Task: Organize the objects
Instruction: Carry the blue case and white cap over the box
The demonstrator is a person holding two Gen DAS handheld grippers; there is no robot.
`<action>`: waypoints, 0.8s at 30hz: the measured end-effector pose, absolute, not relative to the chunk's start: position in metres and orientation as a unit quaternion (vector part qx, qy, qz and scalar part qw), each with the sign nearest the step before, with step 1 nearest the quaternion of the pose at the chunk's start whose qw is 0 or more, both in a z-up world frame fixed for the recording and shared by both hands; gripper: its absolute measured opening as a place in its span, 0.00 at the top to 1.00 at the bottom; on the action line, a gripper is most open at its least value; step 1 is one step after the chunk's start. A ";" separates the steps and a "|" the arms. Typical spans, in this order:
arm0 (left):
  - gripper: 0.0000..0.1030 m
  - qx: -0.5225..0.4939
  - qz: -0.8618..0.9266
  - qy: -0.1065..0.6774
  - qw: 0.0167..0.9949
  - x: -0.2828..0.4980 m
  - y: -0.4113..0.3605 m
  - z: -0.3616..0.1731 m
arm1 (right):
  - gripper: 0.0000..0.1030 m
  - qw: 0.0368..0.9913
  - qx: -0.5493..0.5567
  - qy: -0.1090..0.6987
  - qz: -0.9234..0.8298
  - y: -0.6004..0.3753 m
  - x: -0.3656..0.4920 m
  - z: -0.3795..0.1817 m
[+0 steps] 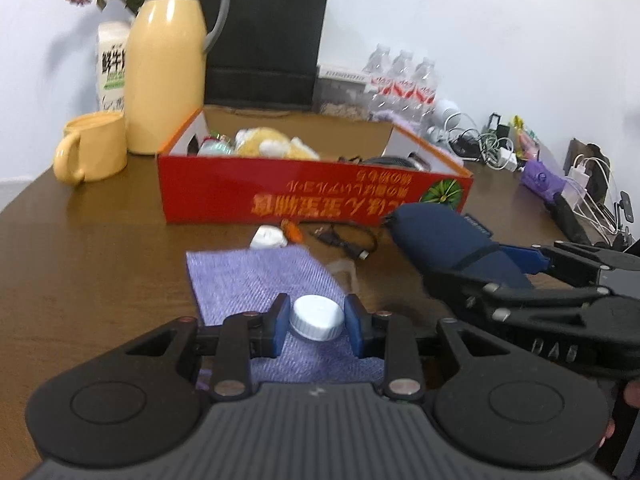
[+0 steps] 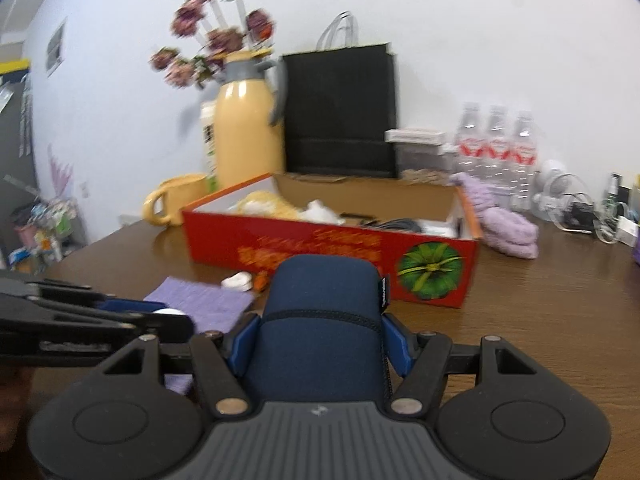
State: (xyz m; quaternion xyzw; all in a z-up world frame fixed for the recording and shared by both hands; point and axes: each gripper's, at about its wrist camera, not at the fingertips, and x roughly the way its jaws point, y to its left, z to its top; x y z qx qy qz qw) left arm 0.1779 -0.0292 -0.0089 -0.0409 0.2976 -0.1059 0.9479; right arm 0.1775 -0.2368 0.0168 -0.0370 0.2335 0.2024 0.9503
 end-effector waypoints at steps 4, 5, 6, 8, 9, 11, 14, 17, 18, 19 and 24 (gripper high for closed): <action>0.72 -0.063 -0.091 0.302 0.947 0.178 -0.018 -0.012 | 0.39 0.940 -0.055 0.251 0.224 -0.216 0.182 0.014; 0.72 -0.071 -0.092 0.303 0.946 0.178 -0.014 -0.012 | 0.39 0.939 -0.054 0.254 0.227 -0.214 0.184 0.013; 0.72 -0.079 -0.092 0.303 0.945 0.178 -0.010 -0.012 | 0.39 0.936 -0.052 0.259 0.232 -0.212 0.186 0.013; 0.72 -0.091 -0.093 0.304 0.944 0.177 -0.005 -0.011 | 0.39 0.933 -0.050 0.262 0.241 -0.210 0.186 0.012; 0.72 -0.099 -0.095 0.305 0.942 0.177 -0.001 -0.011 | 0.39 0.932 -0.050 0.262 0.246 -0.209 0.186 0.012; 0.71 -0.124 -0.100 0.309 0.938 0.178 0.006 -0.011 | 0.39 0.929 -0.053 0.260 0.257 -0.206 0.184 0.011; 0.71 -0.150 -0.110 0.315 0.931 0.179 0.015 -0.010 | 0.39 0.919 -0.069 0.261 0.287 -0.199 0.180 0.010; 0.71 -0.151 -0.108 0.315 0.931 0.179 0.017 -0.010 | 0.39 0.910 -0.109 0.273 0.293 -0.184 0.177 0.005; 0.71 -0.150 -0.107 0.314 0.931 0.178 0.017 -0.010 | 0.39 0.908 -0.117 0.278 0.291 -0.181 0.178 0.002; 0.71 -0.150 -0.106 0.312 0.932 0.177 0.018 -0.009 | 0.39 0.908 -0.120 0.276 0.290 -0.179 0.178 0.002; 0.71 -0.137 -0.098 0.289 0.943 0.170 0.024 0.002 | 0.39 0.909 -0.119 0.280 0.284 -0.177 0.178 0.002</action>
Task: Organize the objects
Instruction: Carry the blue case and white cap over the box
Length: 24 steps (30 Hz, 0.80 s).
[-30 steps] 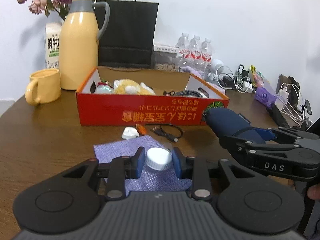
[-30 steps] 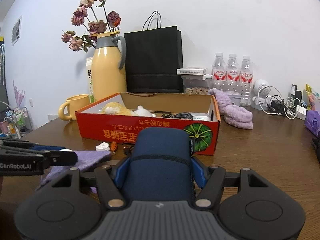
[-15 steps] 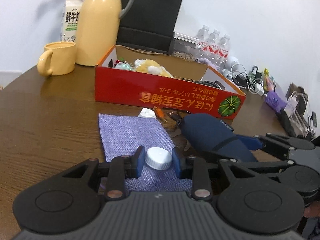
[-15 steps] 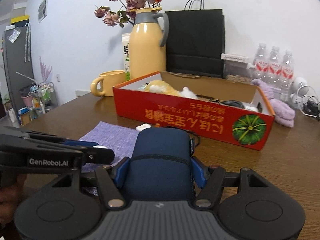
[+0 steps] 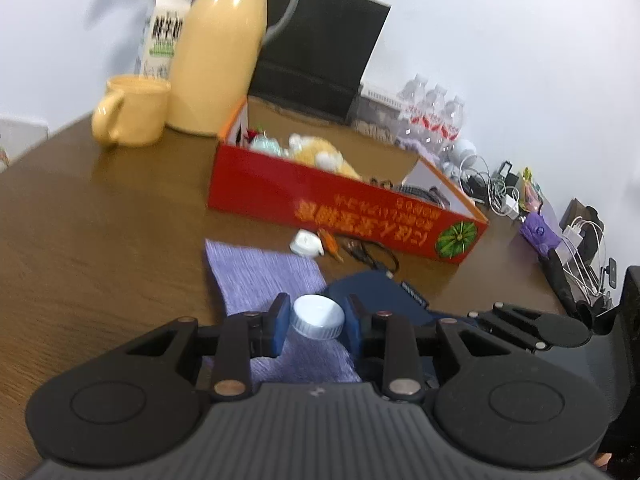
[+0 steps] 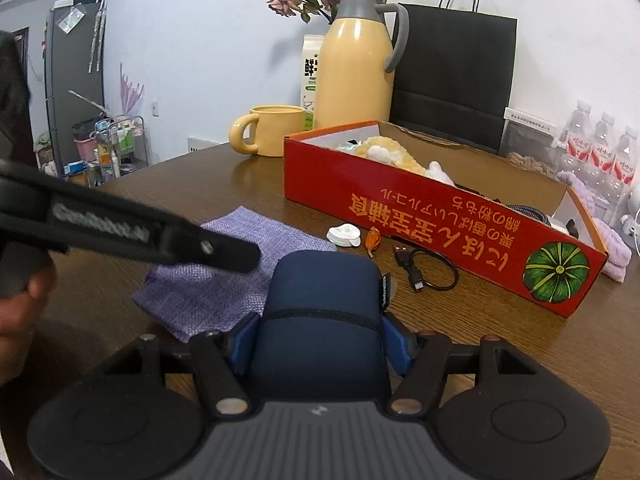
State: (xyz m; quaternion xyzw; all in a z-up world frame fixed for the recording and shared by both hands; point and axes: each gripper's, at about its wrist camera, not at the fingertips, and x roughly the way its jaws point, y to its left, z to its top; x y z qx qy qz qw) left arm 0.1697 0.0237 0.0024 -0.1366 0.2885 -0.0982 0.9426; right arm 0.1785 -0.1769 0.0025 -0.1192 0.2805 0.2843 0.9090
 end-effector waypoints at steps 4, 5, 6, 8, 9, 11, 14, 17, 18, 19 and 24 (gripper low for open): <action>0.71 -0.119 -0.091 0.268 0.952 0.166 0.029 0.014 | 0.39 0.912 -0.110 0.277 0.282 -0.179 0.178 0.005; 0.71 -0.114 -0.090 0.262 0.954 0.167 0.029 0.018 | 0.39 0.913 -0.105 0.275 0.282 -0.181 0.179 0.007; 0.71 -0.108 -0.088 0.257 0.956 0.168 0.030 0.021 | 0.39 0.916 -0.098 0.269 0.281 -0.183 0.179 0.011; 0.71 -0.098 -0.087 0.246 0.960 0.172 0.029 0.029 | 0.39 0.923 -0.085 0.254 0.276 -0.187 0.181 0.019; 0.71 -0.096 -0.087 0.241 0.962 0.175 0.029 0.033 | 0.39 0.927 -0.078 0.246 0.273 -0.190 0.183 0.025; 0.71 -0.091 -0.088 0.229 0.965 0.184 0.027 0.041 | 0.39 0.934 -0.068 0.229 0.265 -0.193 0.188 0.036; 0.71 -0.086 -0.090 0.214 0.969 0.203 0.024 0.053 | 0.39 0.945 -0.058 0.204 0.248 -0.199 0.203 0.054; 0.71 -0.081 -0.089 0.202 0.972 0.227 0.017 0.063 | 0.39 0.955 -0.048 0.187 0.227 -0.203 0.223 0.067; 0.71 -0.079 -0.088 0.199 0.973 0.236 0.015 0.065 | 0.39 0.958 -0.045 0.182 0.218 -0.204 0.233 0.070; 0.71 -0.076 -0.087 0.195 0.974 0.246 0.012 0.068 | 0.39 0.960 -0.043 0.180 0.211 -0.204 0.240 0.072; 0.71 -0.068 -0.078 0.187 0.977 0.300 0.001 0.075 | 0.39 0.967 -0.032 0.182 0.173 -0.205 0.297 0.073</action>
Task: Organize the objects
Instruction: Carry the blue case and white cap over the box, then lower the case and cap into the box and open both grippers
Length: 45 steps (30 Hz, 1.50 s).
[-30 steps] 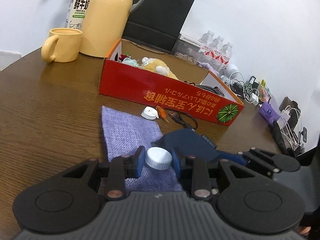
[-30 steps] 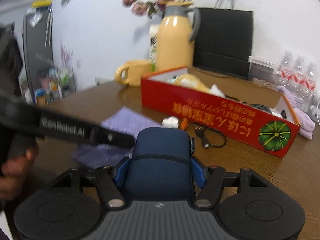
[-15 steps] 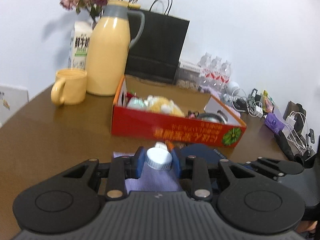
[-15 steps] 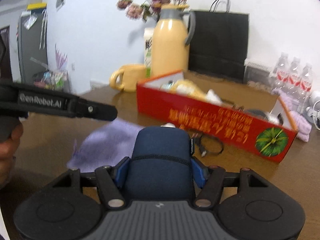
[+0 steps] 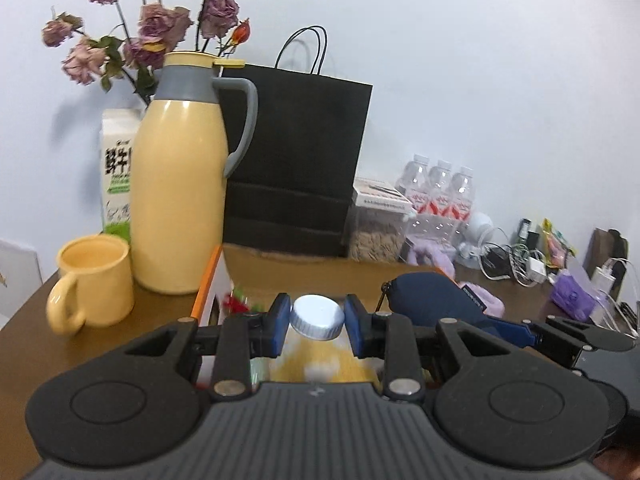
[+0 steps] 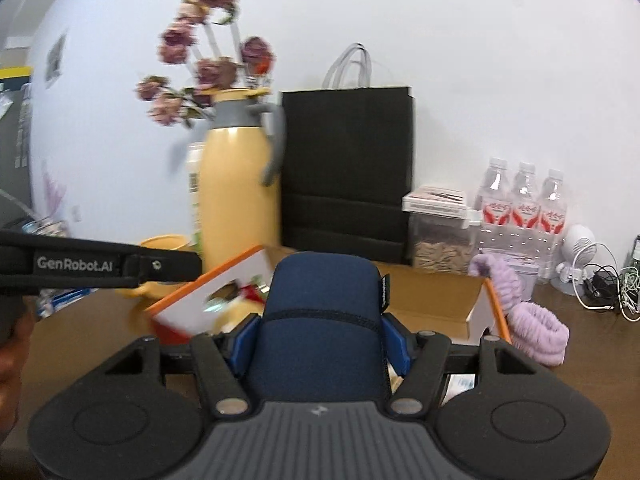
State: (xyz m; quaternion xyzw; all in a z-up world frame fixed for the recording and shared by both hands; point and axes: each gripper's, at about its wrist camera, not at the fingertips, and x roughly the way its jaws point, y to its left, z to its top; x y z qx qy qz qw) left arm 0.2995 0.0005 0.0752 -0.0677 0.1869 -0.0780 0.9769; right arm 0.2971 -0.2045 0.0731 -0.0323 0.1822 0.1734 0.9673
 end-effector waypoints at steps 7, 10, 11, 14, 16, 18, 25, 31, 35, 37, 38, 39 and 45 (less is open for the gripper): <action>0.71 -0.072 -0.063 0.205 0.974 0.359 -0.003 0.064 | 0.39 0.967 -0.027 0.204 0.152 -0.206 0.360 0.054; 0.71 -0.060 -0.064 0.212 0.973 0.374 -0.004 0.056 | 0.39 0.965 -0.033 0.216 0.148 -0.206 0.371 0.044; 0.71 -0.055 -0.064 0.215 0.973 0.378 -0.005 0.054 | 0.39 0.963 -0.035 0.222 0.148 -0.206 0.374 0.041; 0.61 -0.042 -0.064 0.221 0.972 0.383 -0.007 0.046 | 0.36 0.961 -0.033 0.234 0.145 -0.208 0.380 0.035; 0.18 -0.039 -0.063 0.218 0.973 0.382 -0.007 0.044 | 0.26 0.963 -0.031 0.228 0.138 -0.209 0.377 0.035; 0.00 -0.038 -0.049 0.201 0.978 0.377 -0.008 0.044 | 0.04 0.967 -0.030 0.214 0.134 -0.211 0.372 0.039; 0.00 -0.031 -0.038 0.190 0.981 0.371 -0.011 0.048 | 0.00 0.970 -0.041 0.196 0.136 -0.207 0.362 0.045; 0.00 -0.030 -0.034 0.180 0.983 0.360 -0.010 0.054 | 0.00 0.972 -0.053 0.188 0.132 -0.205 0.352 0.048; 0.00 -0.032 -0.029 0.175 0.984 0.351 -0.007 0.057 | 0.00 0.973 -0.061 0.181 0.128 -0.206 0.345 0.049; 0.00 -0.033 -0.026 0.173 0.984 0.345 -0.005 0.059 | 0.00 0.974 -0.062 0.179 0.125 -0.207 0.341 0.050; 0.00 -0.033 -0.025 0.172 0.984 0.342 -0.004 0.059 | 0.00 0.974 -0.063 0.178 0.124 -0.207 0.338 0.050; 0.00 -0.034 -0.024 0.171 0.984 0.339 -0.003 0.059 | 0.00 0.974 -0.063 0.176 0.124 -0.208 0.335 0.050; 0.00 -0.034 -0.021 0.168 0.985 0.320 0.004 0.059 | 0.00 0.976 -0.066 0.166 0.121 -0.212 0.314 0.052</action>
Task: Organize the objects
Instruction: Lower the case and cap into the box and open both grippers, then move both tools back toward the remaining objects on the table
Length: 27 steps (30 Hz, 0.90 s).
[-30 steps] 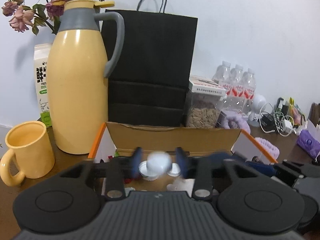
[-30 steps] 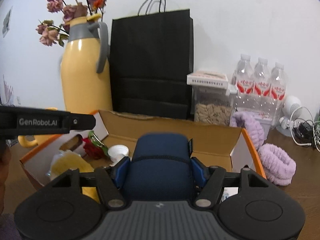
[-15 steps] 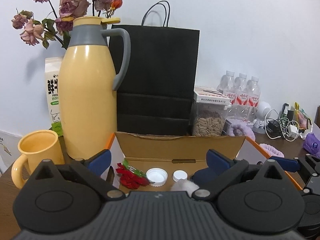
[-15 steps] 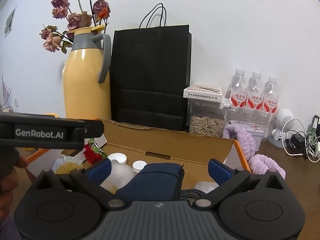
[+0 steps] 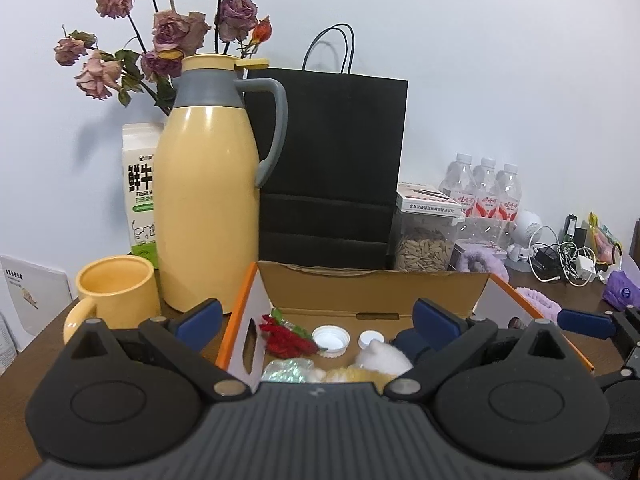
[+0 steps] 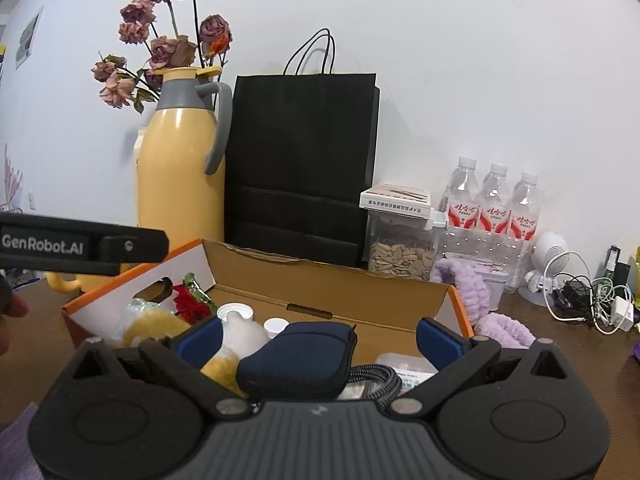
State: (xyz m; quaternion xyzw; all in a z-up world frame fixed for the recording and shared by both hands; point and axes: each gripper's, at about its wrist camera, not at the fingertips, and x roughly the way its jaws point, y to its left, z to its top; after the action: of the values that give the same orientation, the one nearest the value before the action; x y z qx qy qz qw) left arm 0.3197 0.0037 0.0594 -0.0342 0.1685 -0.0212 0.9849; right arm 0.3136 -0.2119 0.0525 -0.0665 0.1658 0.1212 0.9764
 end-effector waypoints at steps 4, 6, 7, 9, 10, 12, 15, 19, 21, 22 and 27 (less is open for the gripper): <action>0.00 -0.033 -0.018 0.170 0.985 0.307 0.005 0.058 | 0.00 0.978 -0.068 0.158 0.120 -0.214 0.297 0.054; 0.00 -0.029 -0.018 0.173 0.984 0.301 0.005 0.057 | 0.00 0.978 -0.070 0.156 0.121 -0.214 0.288 0.053; 0.00 -0.026 -0.017 0.176 0.984 0.298 0.004 0.055 | 0.00 0.978 -0.072 0.155 0.122 -0.214 0.284 0.052; 0.00 -0.019 -0.017 0.176 0.984 0.289 0.004 0.051 | 0.00 0.978 -0.076 0.153 0.121 -0.214 0.275 0.050; 0.00 -0.018 -0.015 0.175 0.984 0.284 0.004 0.049 | 0.00 0.978 -0.077 0.152 0.121 -0.215 0.271 0.050; 0.00 -0.014 -0.013 0.180 0.984 0.277 0.004 0.045 | 0.00 0.978 -0.077 0.152 0.119 -0.217 0.261 0.046; 0.00 -0.013 -0.010 0.181 0.983 0.266 0.005 0.041 | 0.00 0.977 -0.075 0.158 0.118 -0.220 0.250 0.041; 0.00 -0.013 -0.010 0.196 0.981 0.253 0.007 0.034 | 0.00 0.975 -0.075 0.169 0.120 -0.224 0.236 0.033; 0.00 -0.011 -0.017 0.207 0.978 0.247 0.008 0.030 | 0.00 0.974 -0.074 0.176 0.123 -0.225 0.230 0.030; 0.00 -0.008 -0.017 0.212 0.977 0.244 0.008 0.027 | 0.00 0.973 -0.073 0.181 0.126 -0.226 0.227 0.028; 0.00 -0.003 -0.020 0.226 0.974 0.236 0.012 0.018 | 0.00 0.966 -0.076 0.207 0.134 -0.225 0.220 0.019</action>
State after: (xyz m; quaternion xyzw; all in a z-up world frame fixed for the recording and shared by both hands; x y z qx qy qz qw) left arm 0.2360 0.0121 0.0185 -0.0026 0.2264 -0.0200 0.9738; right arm 0.2199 -0.2255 0.0190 -0.0763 0.2066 0.1338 0.9662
